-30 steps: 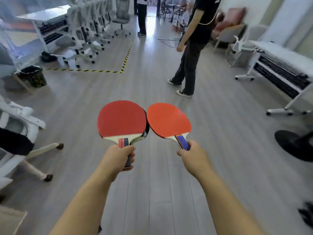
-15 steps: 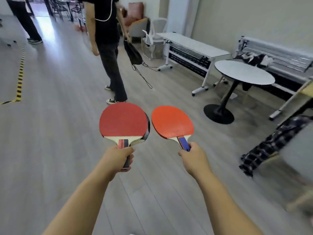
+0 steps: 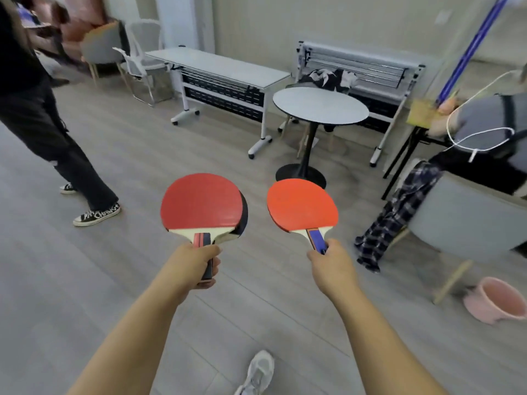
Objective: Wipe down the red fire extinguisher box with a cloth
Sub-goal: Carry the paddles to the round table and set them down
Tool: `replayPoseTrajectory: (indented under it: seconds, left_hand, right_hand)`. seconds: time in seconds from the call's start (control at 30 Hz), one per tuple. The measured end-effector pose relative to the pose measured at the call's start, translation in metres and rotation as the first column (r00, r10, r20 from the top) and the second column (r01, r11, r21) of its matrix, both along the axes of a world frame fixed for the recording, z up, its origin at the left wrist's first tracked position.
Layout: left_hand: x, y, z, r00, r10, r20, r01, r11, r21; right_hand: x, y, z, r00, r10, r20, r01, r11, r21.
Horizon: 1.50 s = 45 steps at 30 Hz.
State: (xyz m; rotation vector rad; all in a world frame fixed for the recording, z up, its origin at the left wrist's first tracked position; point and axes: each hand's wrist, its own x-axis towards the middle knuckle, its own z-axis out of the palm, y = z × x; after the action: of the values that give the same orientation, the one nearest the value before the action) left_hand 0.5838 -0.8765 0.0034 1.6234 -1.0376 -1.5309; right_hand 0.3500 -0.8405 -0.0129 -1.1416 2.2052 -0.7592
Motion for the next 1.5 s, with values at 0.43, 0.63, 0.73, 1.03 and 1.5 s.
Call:
replayPoseTrajectory:
  seconds: [0.43, 0.63, 0.73, 1.03, 1.5]
  left_hand:
    - [-0.11, -0.282, 0.006, 0.981, -0.179, 0.069, 0.184, 0.98, -0.077]
    - [-0.153, -0.393, -0.011, 0.979, -0.202, 0.038, 0.203, 0.979, -0.019]
    - [-0.175, -0.455, -0.022, 0.977, -0.212, 0.013, 0.212, 0.977, 0.002]
    - [-0.245, -0.658, -0.021, 0.946, -0.324, -0.003, 0.324, 0.946, 0.003]
    - [-0.372, -0.876, -0.04, 0.914, -0.402, 0.046, 0.401, 0.916, 0.032]
  right_hand:
    - [-0.101, -0.261, -0.006, 0.989, -0.117, 0.091, 0.118, 0.993, -0.006]
    - [-0.137, -0.358, -0.014, 0.983, -0.151, 0.102, 0.148, 0.988, 0.034]
    - [-0.157, -0.414, -0.021, 0.978, -0.18, 0.104, 0.178, 0.984, 0.029]
    - [-0.212, -0.591, -0.01, 0.964, -0.26, 0.049, 0.259, 0.966, 0.025]
    - [-0.341, -0.792, -0.04, 0.944, -0.326, 0.05, 0.319, 0.942, 0.108]
